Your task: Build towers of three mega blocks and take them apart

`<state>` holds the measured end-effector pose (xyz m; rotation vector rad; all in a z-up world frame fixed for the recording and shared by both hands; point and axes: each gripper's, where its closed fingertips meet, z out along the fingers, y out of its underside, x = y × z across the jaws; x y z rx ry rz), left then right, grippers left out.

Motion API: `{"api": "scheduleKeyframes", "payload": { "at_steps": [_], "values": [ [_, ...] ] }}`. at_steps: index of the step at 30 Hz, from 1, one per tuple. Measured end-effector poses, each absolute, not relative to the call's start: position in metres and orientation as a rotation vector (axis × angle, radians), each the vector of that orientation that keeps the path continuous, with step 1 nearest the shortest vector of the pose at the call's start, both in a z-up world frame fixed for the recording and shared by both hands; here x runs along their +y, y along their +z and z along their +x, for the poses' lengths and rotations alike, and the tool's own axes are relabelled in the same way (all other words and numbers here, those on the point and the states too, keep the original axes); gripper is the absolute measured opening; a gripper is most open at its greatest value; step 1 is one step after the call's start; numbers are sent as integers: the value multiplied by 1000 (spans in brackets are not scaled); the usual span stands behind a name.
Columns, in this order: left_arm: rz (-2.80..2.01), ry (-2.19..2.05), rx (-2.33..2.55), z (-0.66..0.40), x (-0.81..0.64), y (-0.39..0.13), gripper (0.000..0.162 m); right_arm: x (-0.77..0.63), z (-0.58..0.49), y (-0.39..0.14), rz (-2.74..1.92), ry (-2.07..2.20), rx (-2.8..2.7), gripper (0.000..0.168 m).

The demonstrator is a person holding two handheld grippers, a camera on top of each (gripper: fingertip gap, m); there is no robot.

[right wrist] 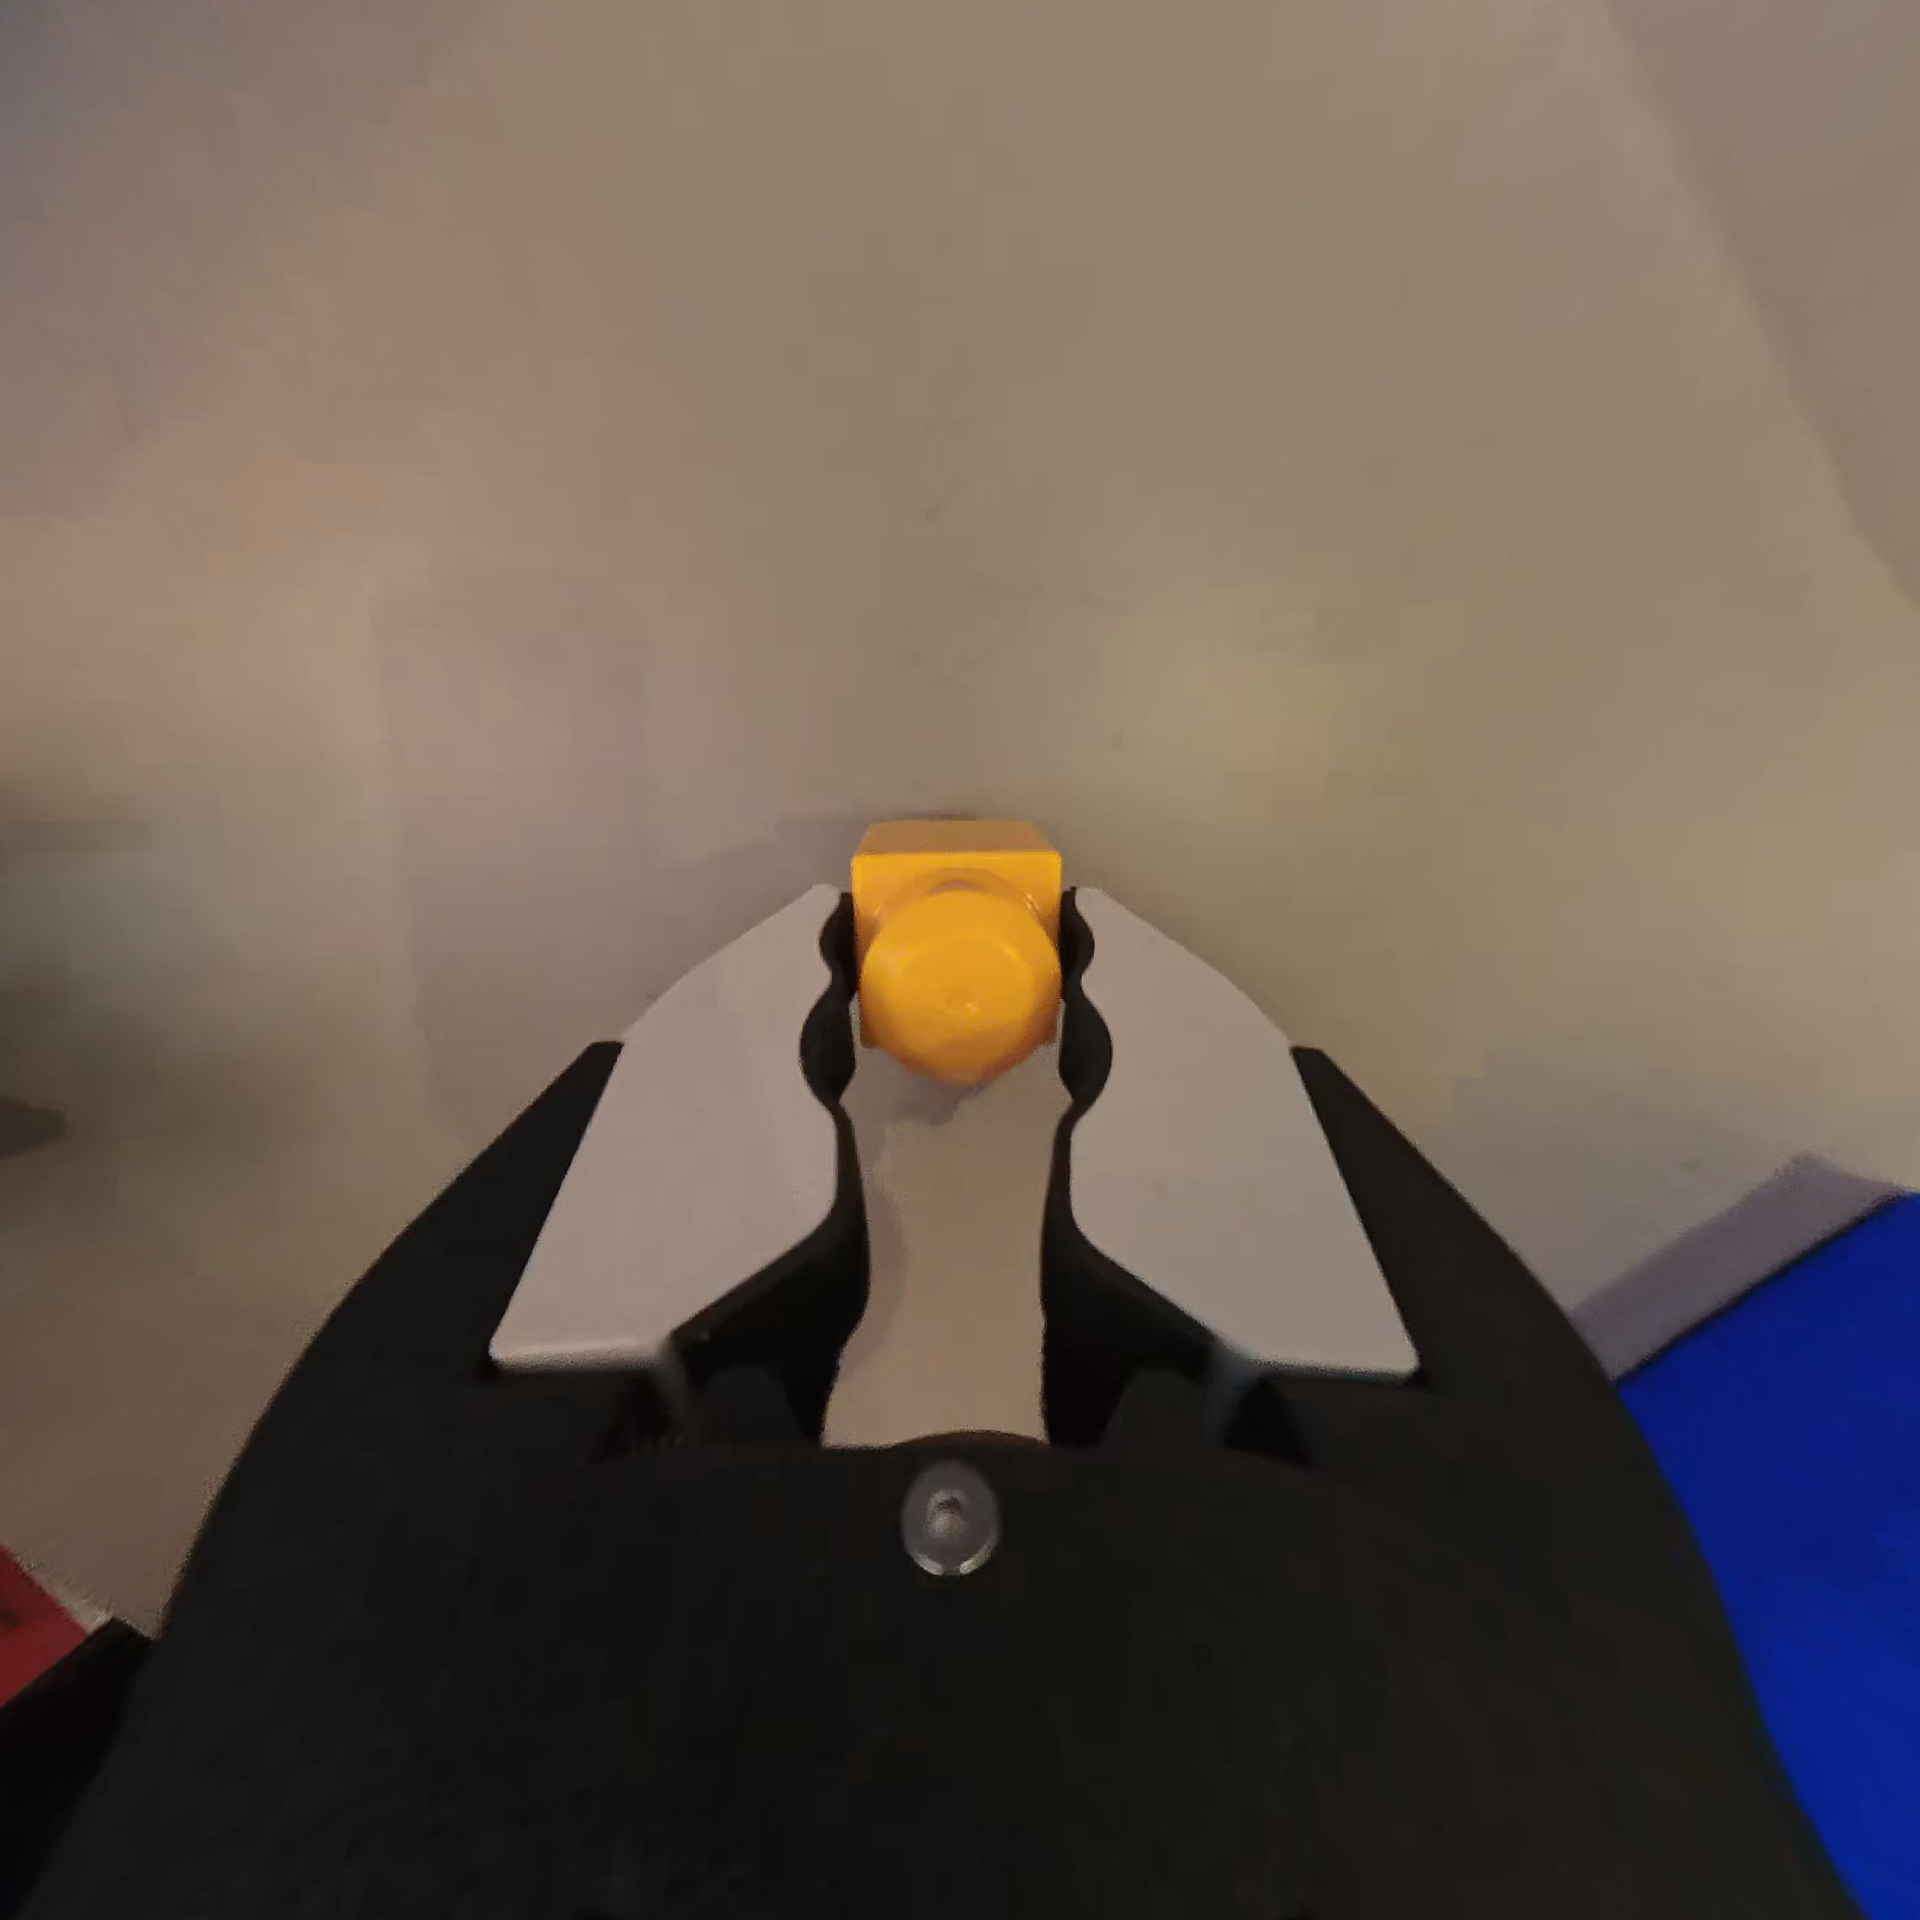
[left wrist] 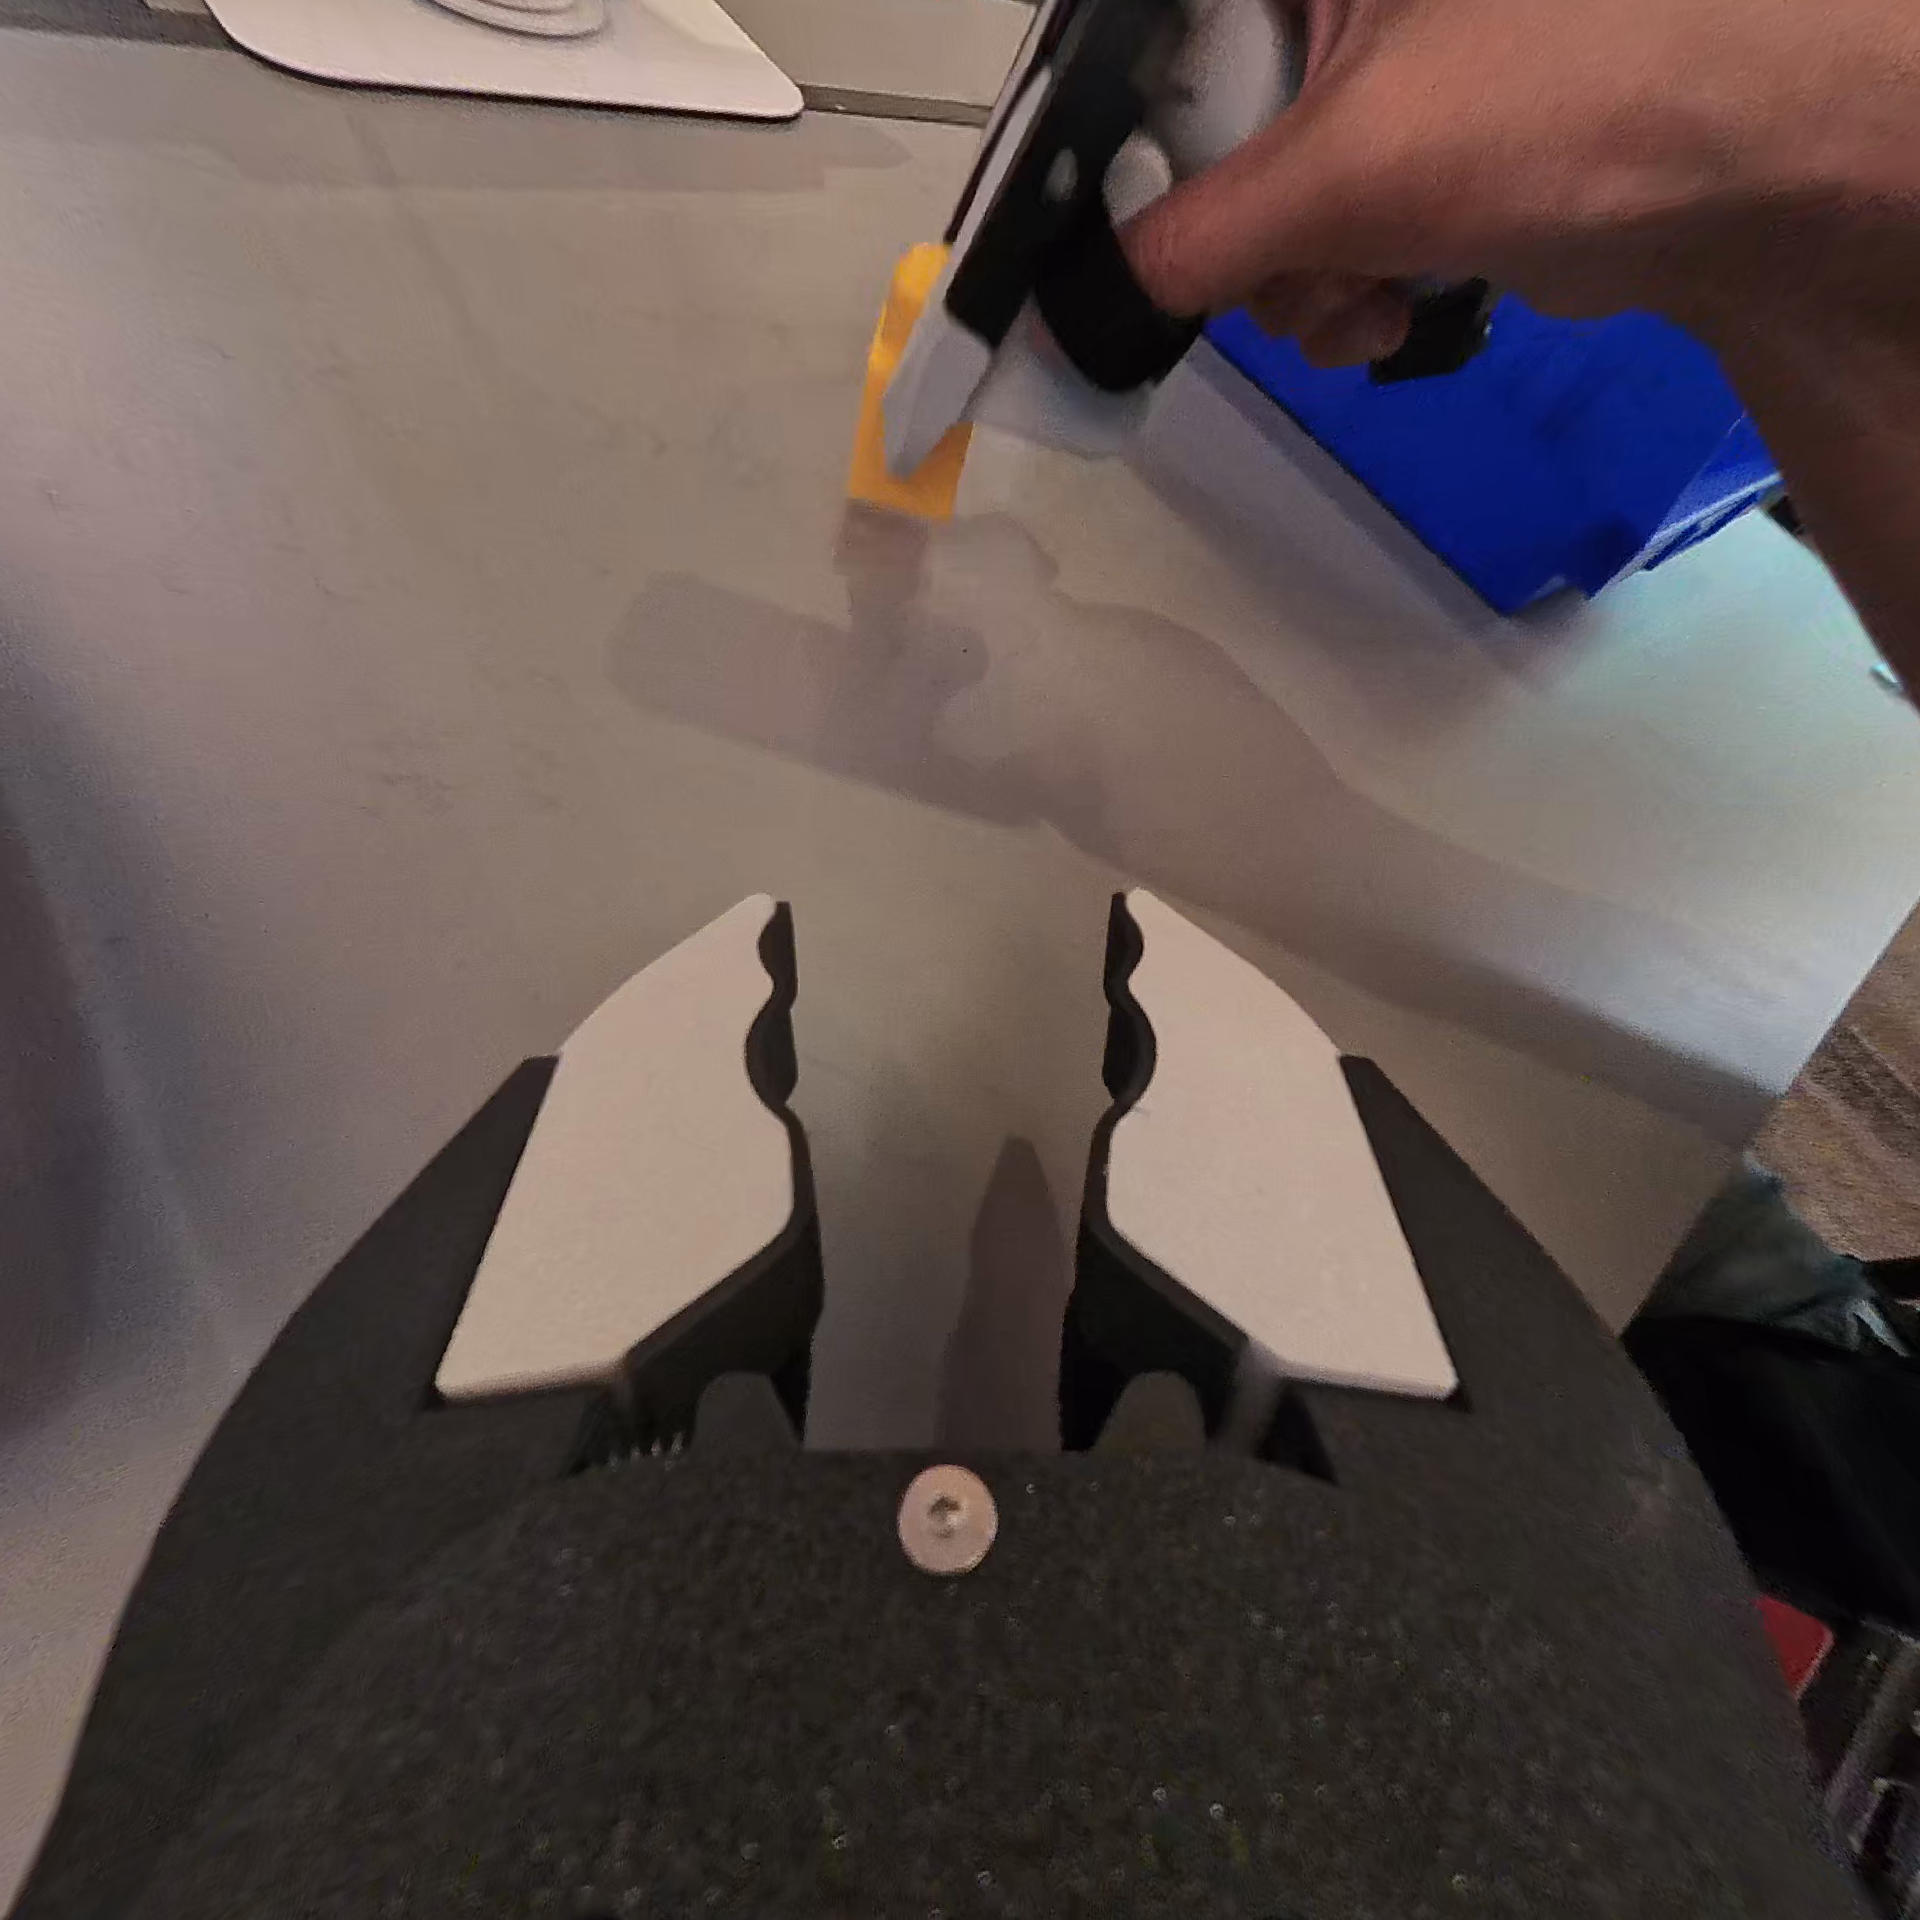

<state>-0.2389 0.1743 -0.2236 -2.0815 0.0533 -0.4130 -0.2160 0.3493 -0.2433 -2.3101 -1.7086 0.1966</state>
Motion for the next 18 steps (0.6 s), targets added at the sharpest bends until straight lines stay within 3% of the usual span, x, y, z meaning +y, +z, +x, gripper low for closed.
{"api": "scheduleKeyframes", "payload": {
  "at_steps": [5, 10, 13, 18],
  "values": [
    [-2089, -400, 68, -241, 174, -226, 56, 363, -169, -150, -2137, 293, -1476, 36],
    [-2101, -433, 67, -239, 173, -229, 55, 432, -30, -84, -2165, 173, -1036, 36],
    [-2112, -462, 54, -238, 172, -231, 54, 473, 55, -112, -2328, 29, -875, 36],
    [-2104, -460, 49, -238, 172, -229, 52, 497, 102, -200, -2563, 74, -840, 36]
  ]
}}
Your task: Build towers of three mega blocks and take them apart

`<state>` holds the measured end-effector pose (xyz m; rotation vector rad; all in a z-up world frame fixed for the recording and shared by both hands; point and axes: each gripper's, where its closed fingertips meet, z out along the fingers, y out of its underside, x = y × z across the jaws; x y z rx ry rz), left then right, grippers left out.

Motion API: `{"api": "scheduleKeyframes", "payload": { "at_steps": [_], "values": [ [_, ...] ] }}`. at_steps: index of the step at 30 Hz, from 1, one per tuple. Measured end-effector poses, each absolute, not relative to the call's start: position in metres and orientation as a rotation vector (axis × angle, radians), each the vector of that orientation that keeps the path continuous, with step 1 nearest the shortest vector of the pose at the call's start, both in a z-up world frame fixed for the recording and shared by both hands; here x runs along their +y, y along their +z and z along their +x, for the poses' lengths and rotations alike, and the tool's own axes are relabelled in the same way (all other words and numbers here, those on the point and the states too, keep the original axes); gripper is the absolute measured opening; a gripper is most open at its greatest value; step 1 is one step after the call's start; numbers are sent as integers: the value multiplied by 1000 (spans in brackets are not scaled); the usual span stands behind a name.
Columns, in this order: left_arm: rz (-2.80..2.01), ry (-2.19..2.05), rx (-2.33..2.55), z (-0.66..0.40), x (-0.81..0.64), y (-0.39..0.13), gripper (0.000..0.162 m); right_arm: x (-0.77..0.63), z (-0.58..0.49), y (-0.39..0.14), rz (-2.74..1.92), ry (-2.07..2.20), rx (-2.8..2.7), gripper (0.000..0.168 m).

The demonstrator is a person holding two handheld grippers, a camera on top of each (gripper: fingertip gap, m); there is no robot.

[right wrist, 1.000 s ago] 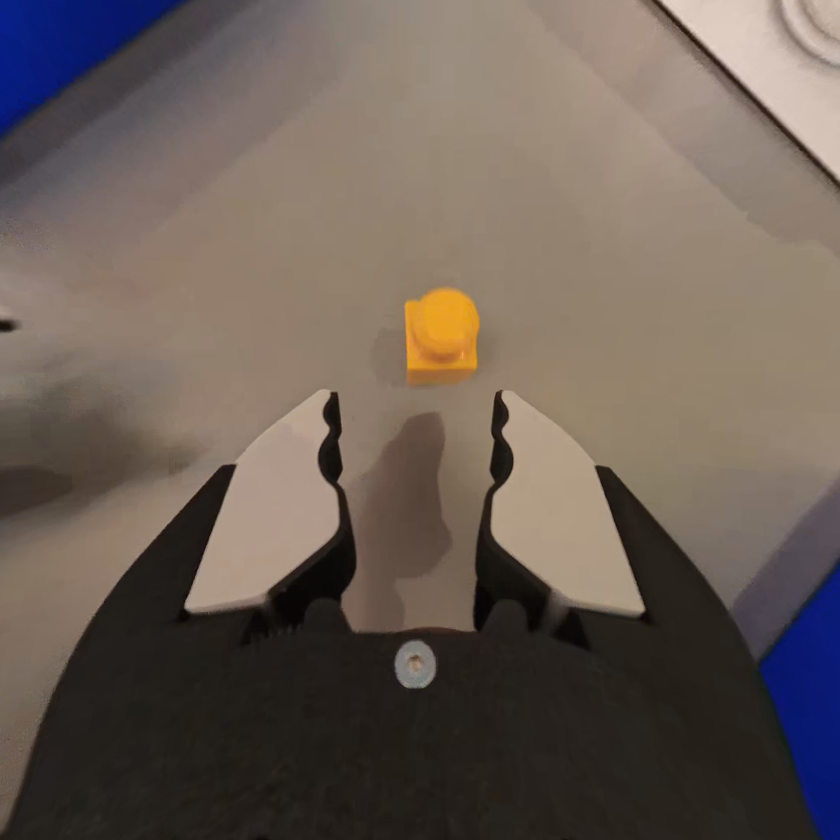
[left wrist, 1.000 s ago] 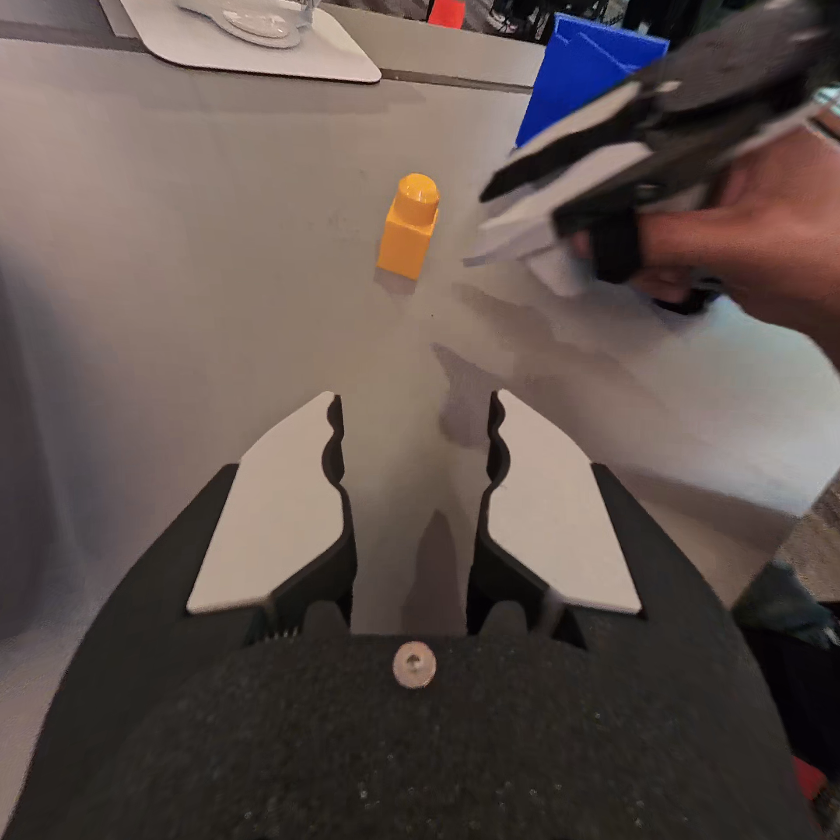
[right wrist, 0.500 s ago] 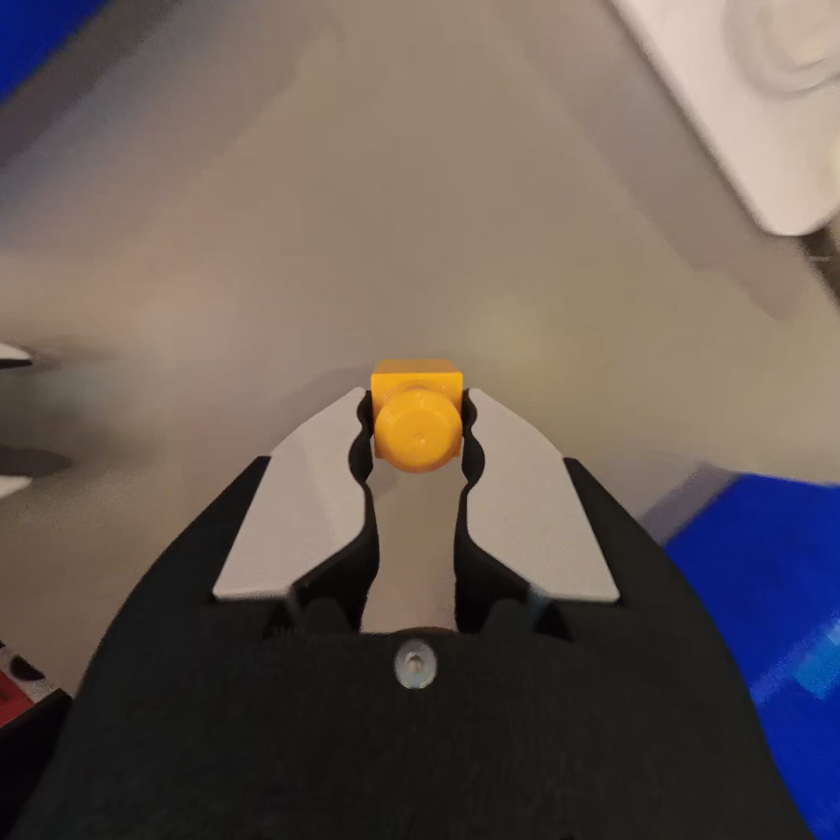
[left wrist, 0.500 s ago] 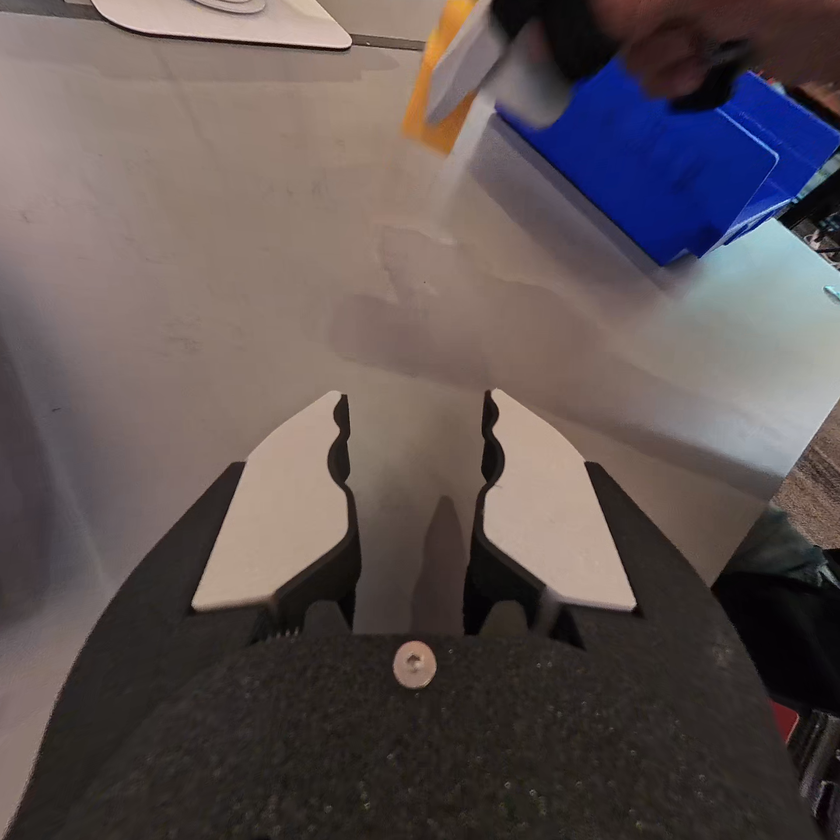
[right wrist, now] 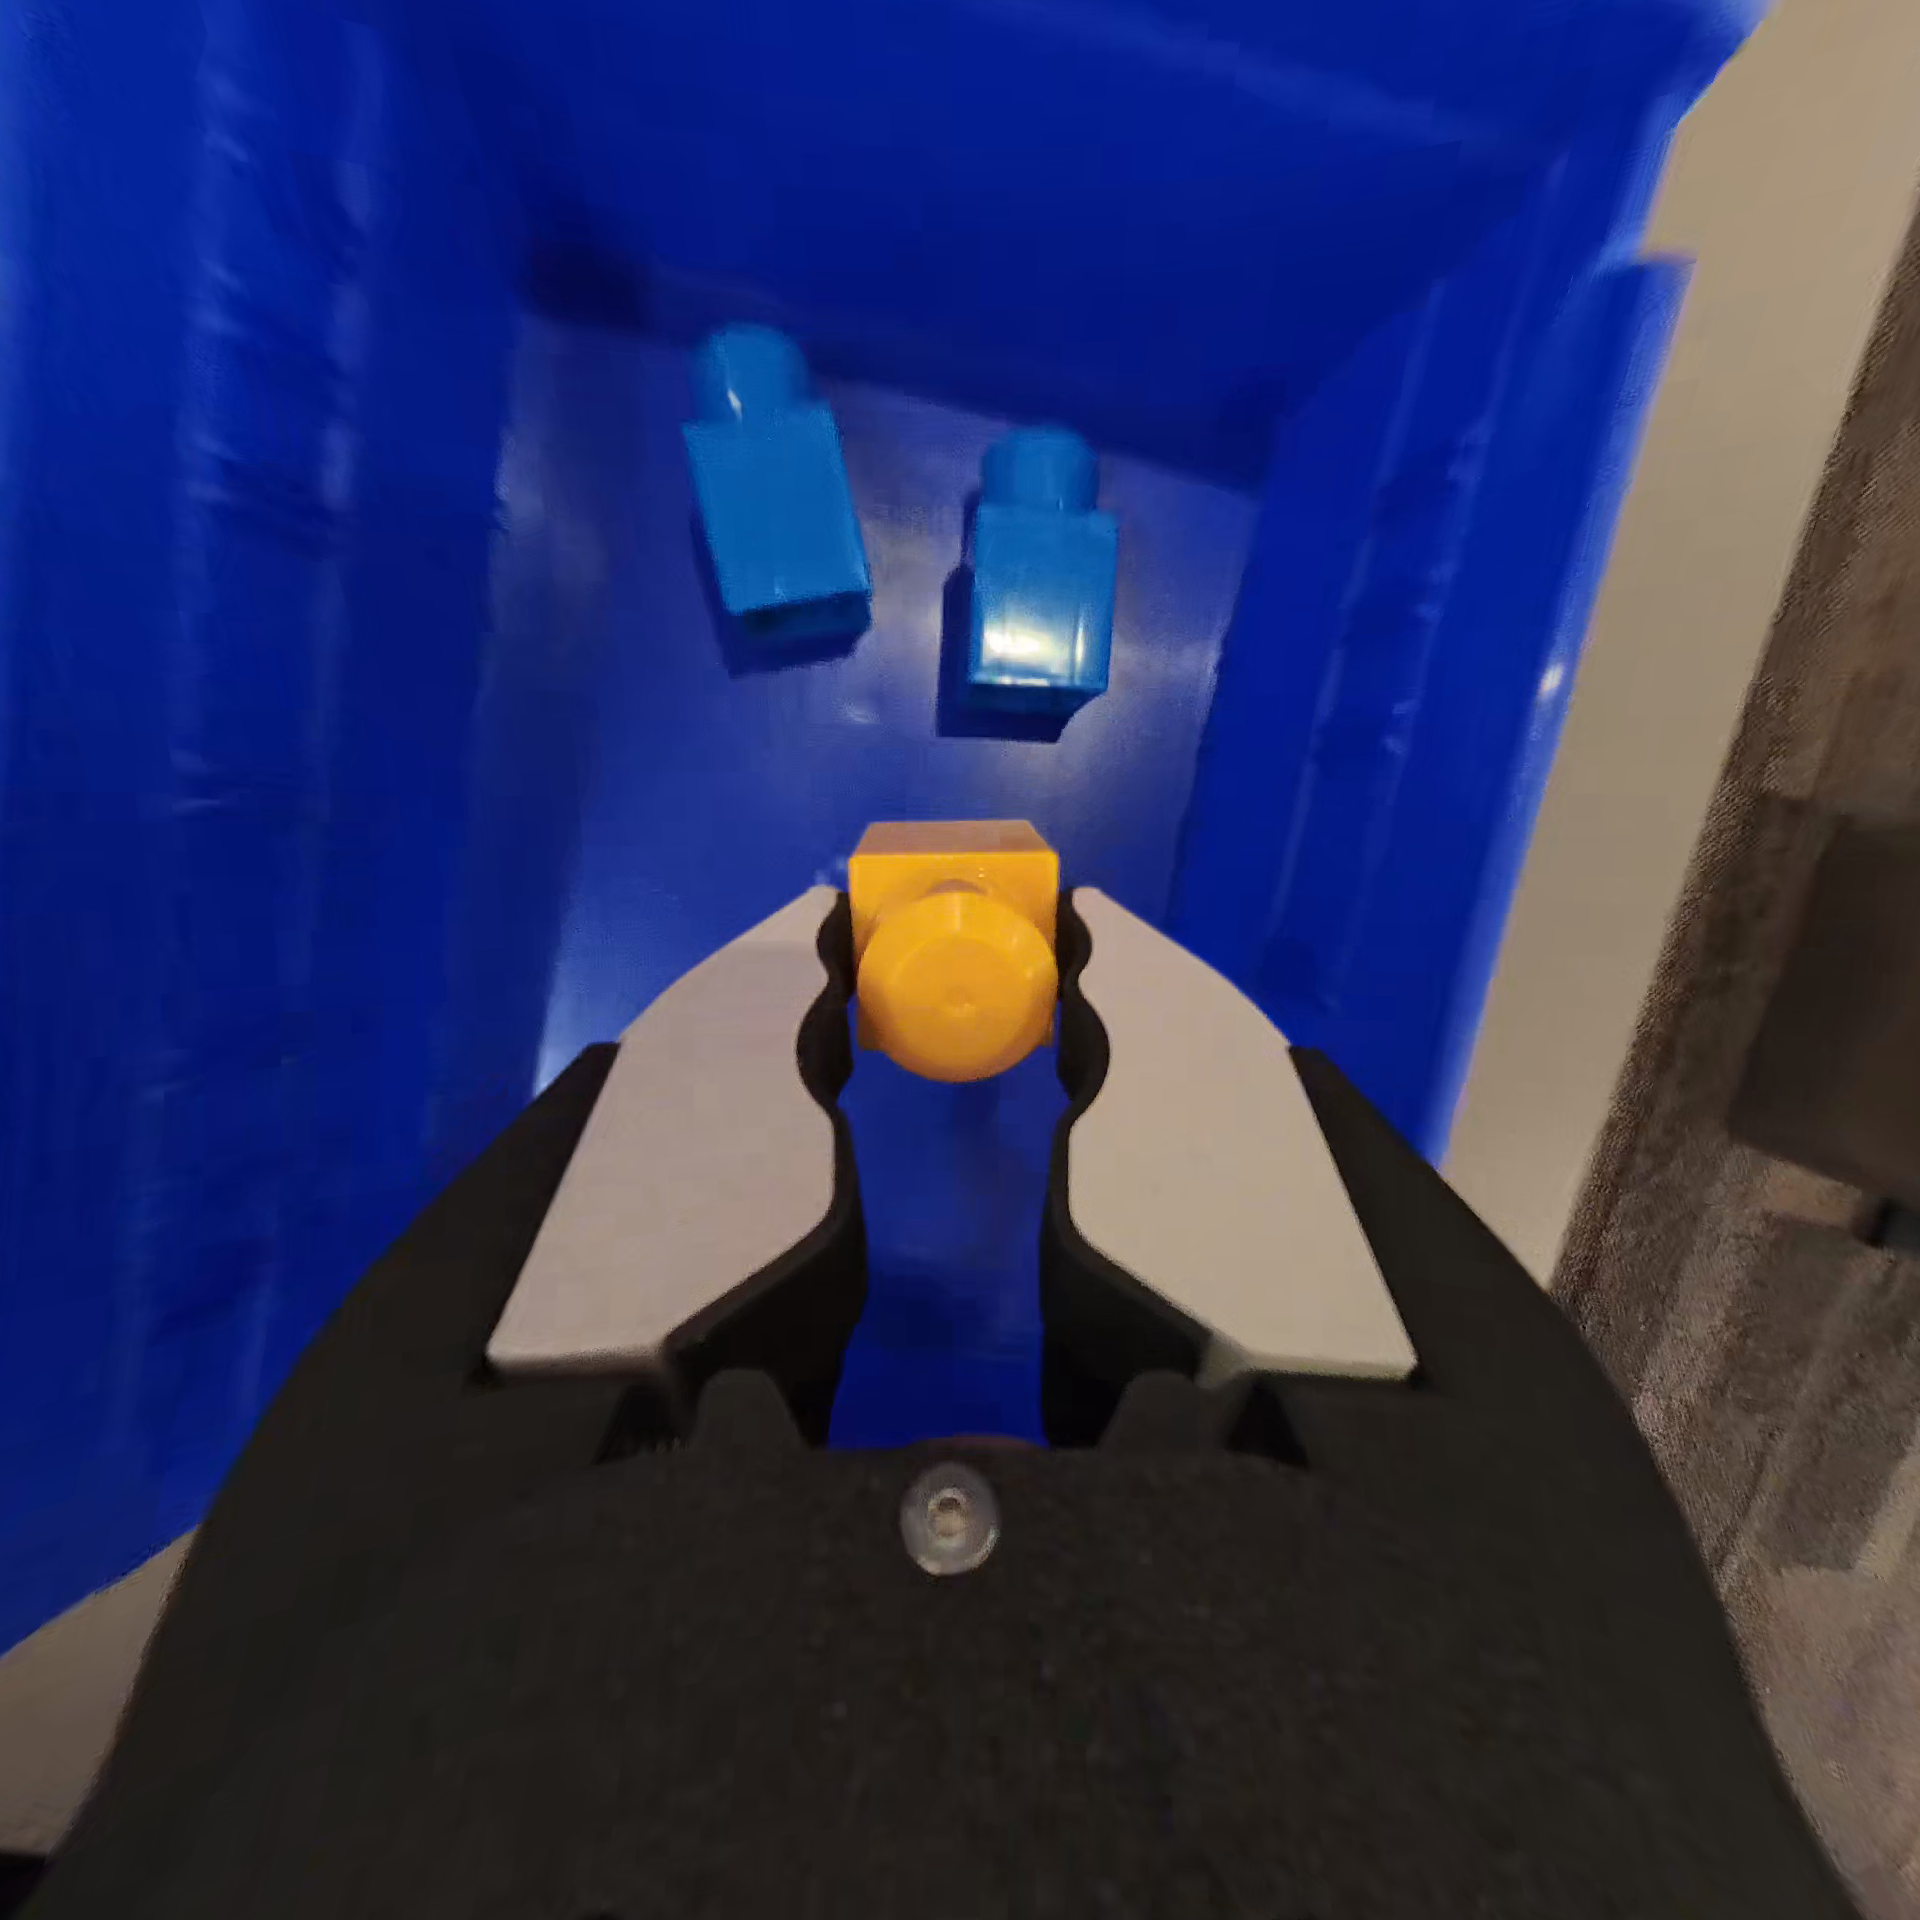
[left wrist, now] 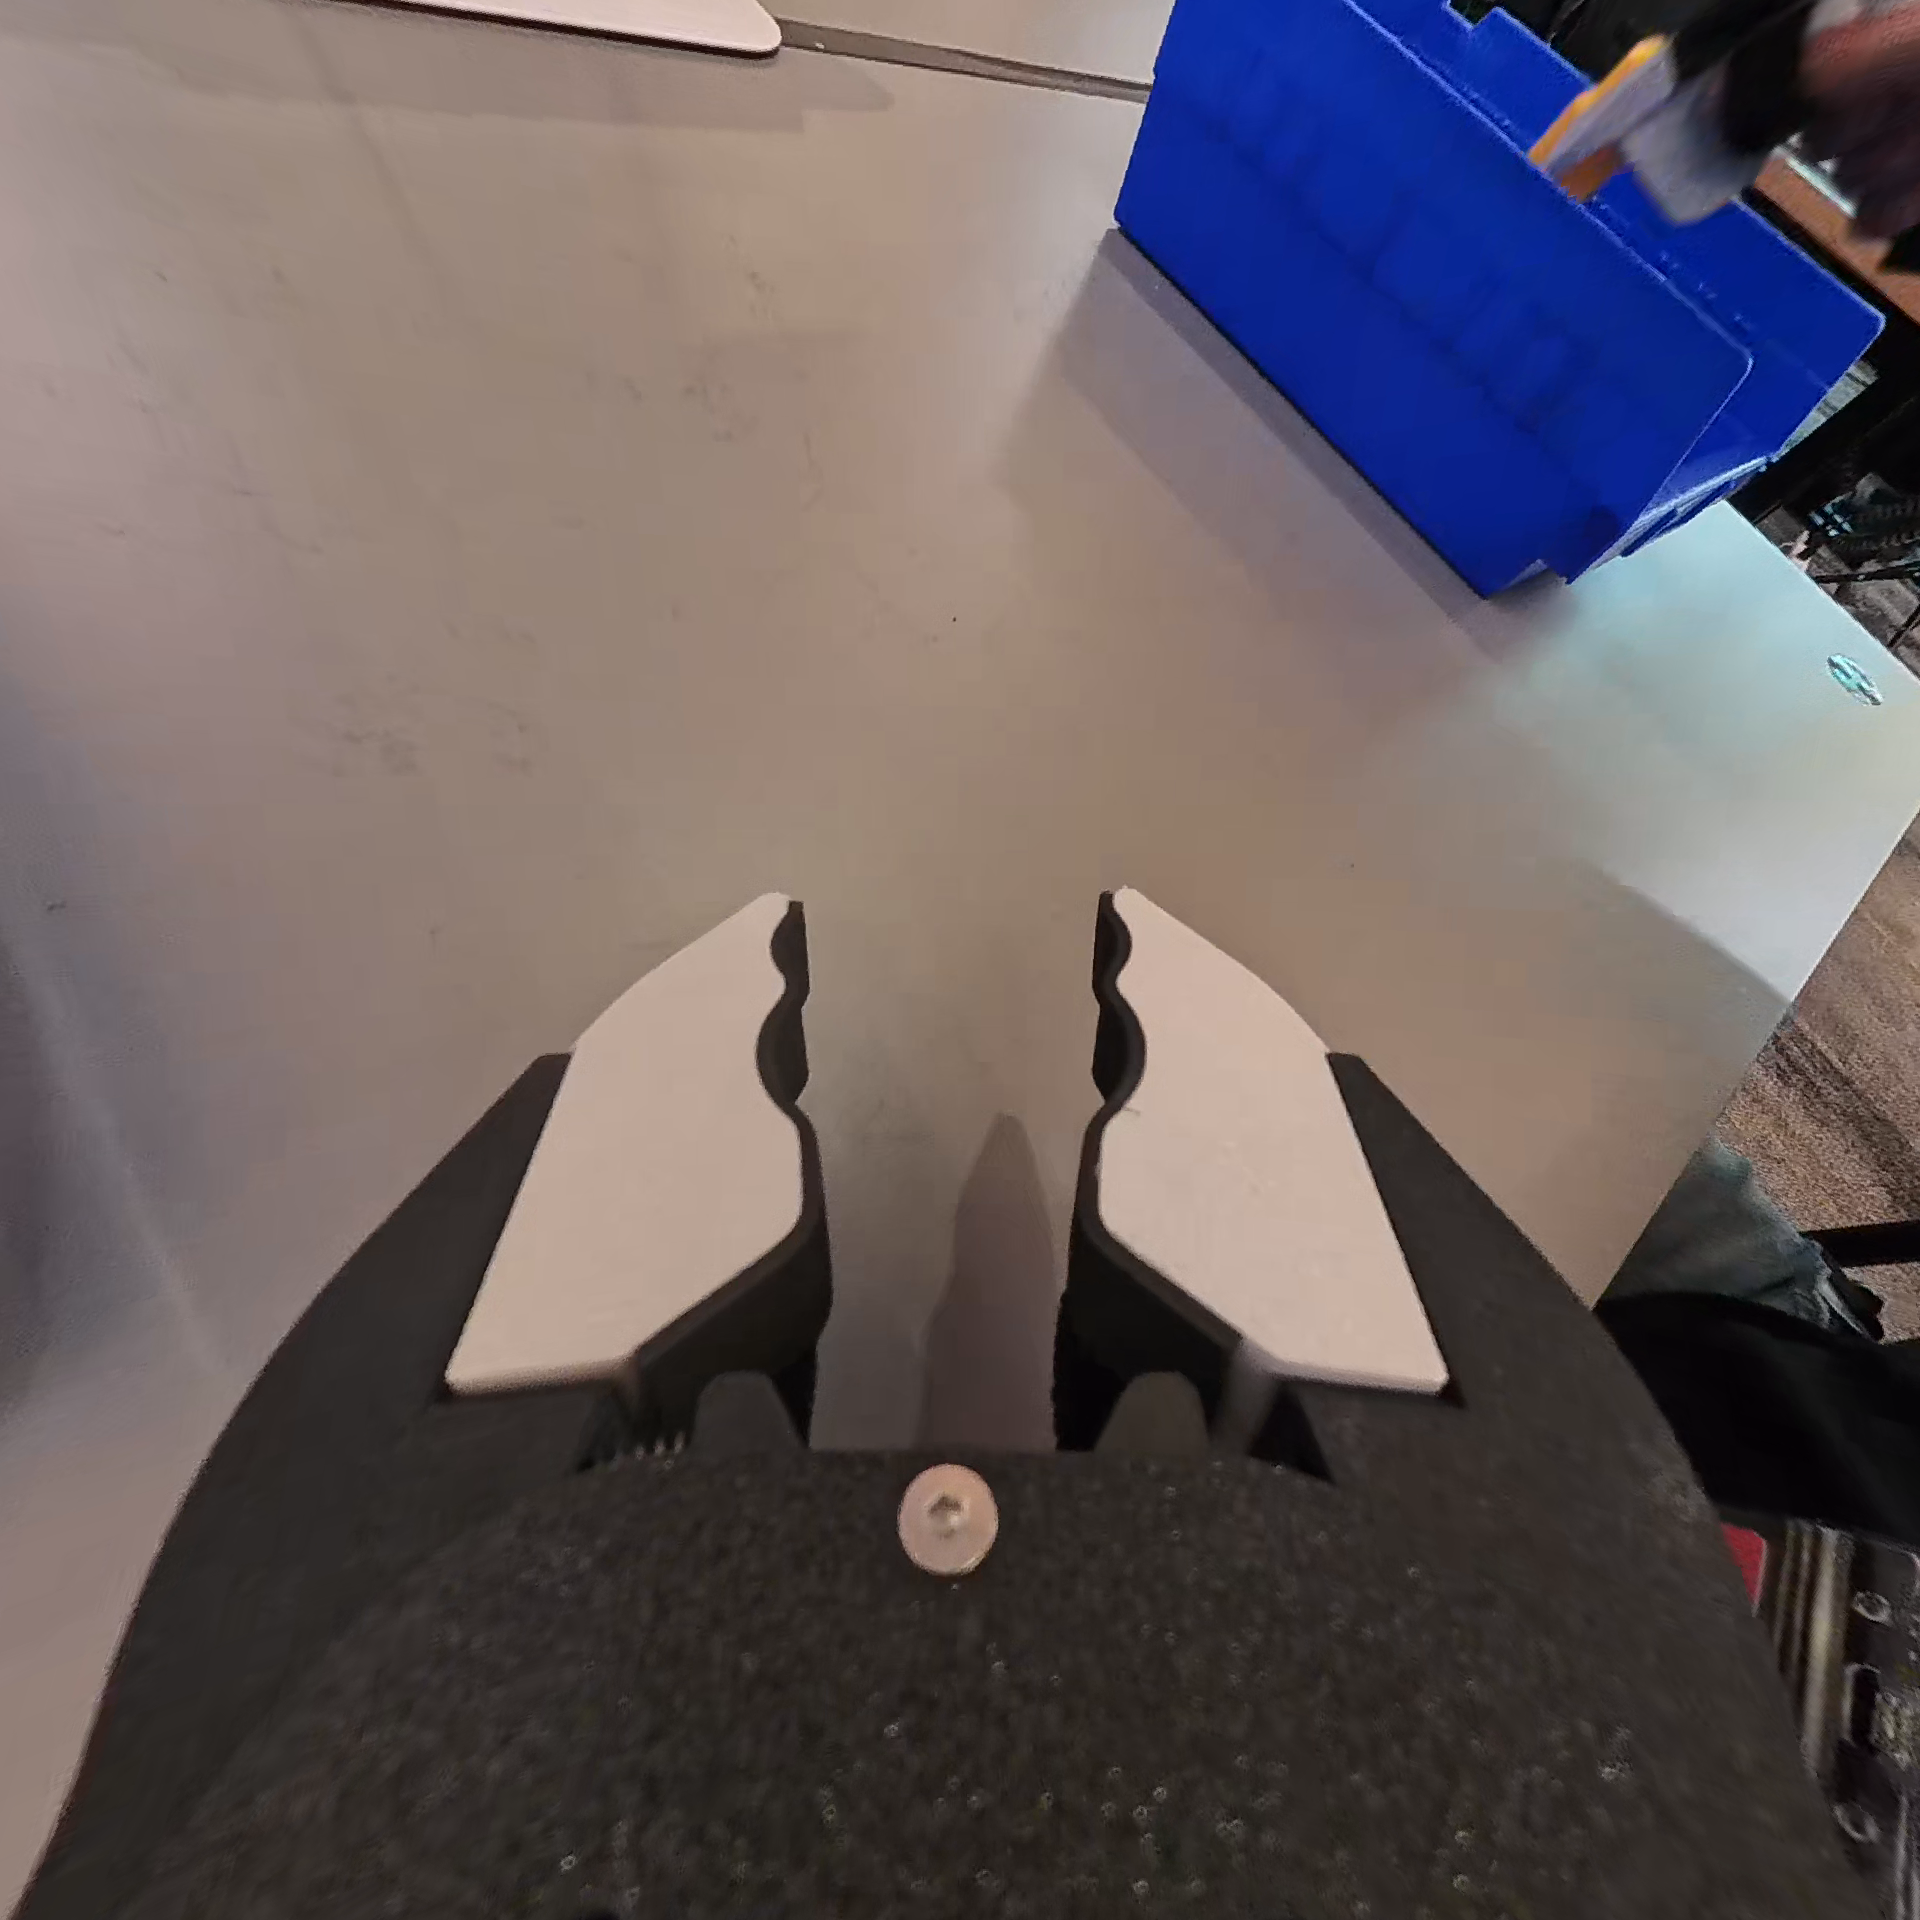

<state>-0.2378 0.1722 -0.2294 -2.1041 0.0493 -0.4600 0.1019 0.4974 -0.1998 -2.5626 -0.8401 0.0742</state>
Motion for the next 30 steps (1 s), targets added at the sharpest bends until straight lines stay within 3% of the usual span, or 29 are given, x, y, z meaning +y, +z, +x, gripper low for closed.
{"api": "scheduleKeyframes", "payload": {
  "at_steps": [5, 10, 12, 16, 22, 30],
  "values": [
    [-2095, -395, 103, -232, 173, -227, 52, 501, 105, -253, -2646, 116, -849, 36],
    [-2064, -343, 139, -229, 174, -222, 51, 507, 103, -258, -2609, 125, -810, 40],
    [-2044, -323, 157, -230, 175, -219, 52, 507, 107, -252, -2568, 63, -823, 51],
    [-2000, -233, 154, -238, 176, -210, 52, 488, 104, -195, -2274, 33, -792, 50],
    [-1979, -185, 120, -241, 176, -204, 52, 364, 39, -117, -1720, 574, -804, 48],
    [-1913, -202, 36, -251, 164, -175, 52, 246, -2, -165, -1481, 625, -1032, 44]
  ]
}}
